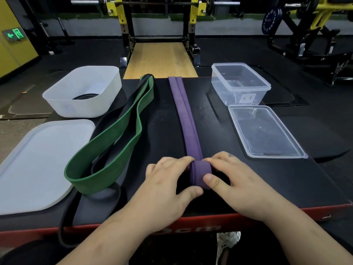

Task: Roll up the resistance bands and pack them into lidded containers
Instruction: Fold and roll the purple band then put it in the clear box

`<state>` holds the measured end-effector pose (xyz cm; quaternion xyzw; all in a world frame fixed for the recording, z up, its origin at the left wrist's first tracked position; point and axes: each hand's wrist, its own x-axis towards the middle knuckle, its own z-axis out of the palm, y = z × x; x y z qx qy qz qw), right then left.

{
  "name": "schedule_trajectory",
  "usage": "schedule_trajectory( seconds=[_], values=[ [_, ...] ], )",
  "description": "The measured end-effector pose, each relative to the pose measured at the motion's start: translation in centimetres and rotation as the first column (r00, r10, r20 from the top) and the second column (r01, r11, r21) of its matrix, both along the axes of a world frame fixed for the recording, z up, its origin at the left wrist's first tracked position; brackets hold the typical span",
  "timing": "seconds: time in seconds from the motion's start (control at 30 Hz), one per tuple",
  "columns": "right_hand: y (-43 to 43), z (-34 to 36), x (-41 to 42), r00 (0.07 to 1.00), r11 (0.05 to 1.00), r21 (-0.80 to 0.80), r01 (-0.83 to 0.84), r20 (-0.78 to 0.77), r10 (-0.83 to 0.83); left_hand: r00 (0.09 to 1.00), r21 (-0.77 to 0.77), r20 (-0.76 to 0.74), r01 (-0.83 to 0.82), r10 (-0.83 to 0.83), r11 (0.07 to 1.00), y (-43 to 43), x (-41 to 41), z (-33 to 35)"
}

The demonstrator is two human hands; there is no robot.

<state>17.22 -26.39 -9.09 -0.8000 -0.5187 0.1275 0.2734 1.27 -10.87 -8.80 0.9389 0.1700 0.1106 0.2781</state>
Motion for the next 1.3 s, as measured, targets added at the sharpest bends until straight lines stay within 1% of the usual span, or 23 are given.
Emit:
schedule_trajectory(
  seconds=[0.17,0.3,0.47,0.53,0.63,0.8,0.97,1.17,1.3],
  values=[
    [-0.4,0.2,0.1,0.995,0.998,0.040,0.038,-0.095,-0.034,1.000,0.063,0.020,-0.021,0.019,0.998,0.5,0.6,0.0],
    [0.5,0.2,0.5,0.998,0.998,0.039,0.052,-0.029,-0.051,1.000,0.021,-0.017,-0.010,0.010,1.000,0.4,0.7,0.4],
    [0.6,0.2,1.0,0.998,1.000,-0.006,0.005,-0.057,-0.005,1.000,0.053,-0.022,-0.021,0.023,0.998,1.4,1.6,0.4],
    [0.8,0.2,1.0,0.999,1.000,-0.003,0.026,-0.047,-0.026,0.999,0.053,-0.028,-0.014,0.016,0.998,1.4,1.8,0.4],
    [1.3,0.2,1.2,0.998,0.999,0.014,0.052,-0.031,-0.051,0.999,0.003,-0.035,-0.015,0.016,1.000,1.1,1.7,0.6],
    [1.5,0.0,1.4,0.999,0.999,-0.033,0.025,-0.045,-0.027,0.999,0.035,-0.033,-0.017,0.018,0.999,2.1,2.4,0.2],
    [1.5,0.6,1.2,0.999,1.000,0.010,0.028,-0.020,-0.028,1.000,0.035,-0.014,-0.001,0.001,0.999,2.3,2.2,0.2],
    [-1.4,0.9,0.2,0.997,0.999,0.017,-0.030,-0.077,0.031,0.999,-0.043,-0.008,0.052,-0.053,0.998,0.2,-0.2,-0.2],
    [-1.4,0.8,-0.1,0.999,0.999,0.005,-0.036,-0.034,0.036,0.999,-0.054,-0.041,0.030,-0.033,0.998,0.0,-0.3,-0.2]
  ],
)
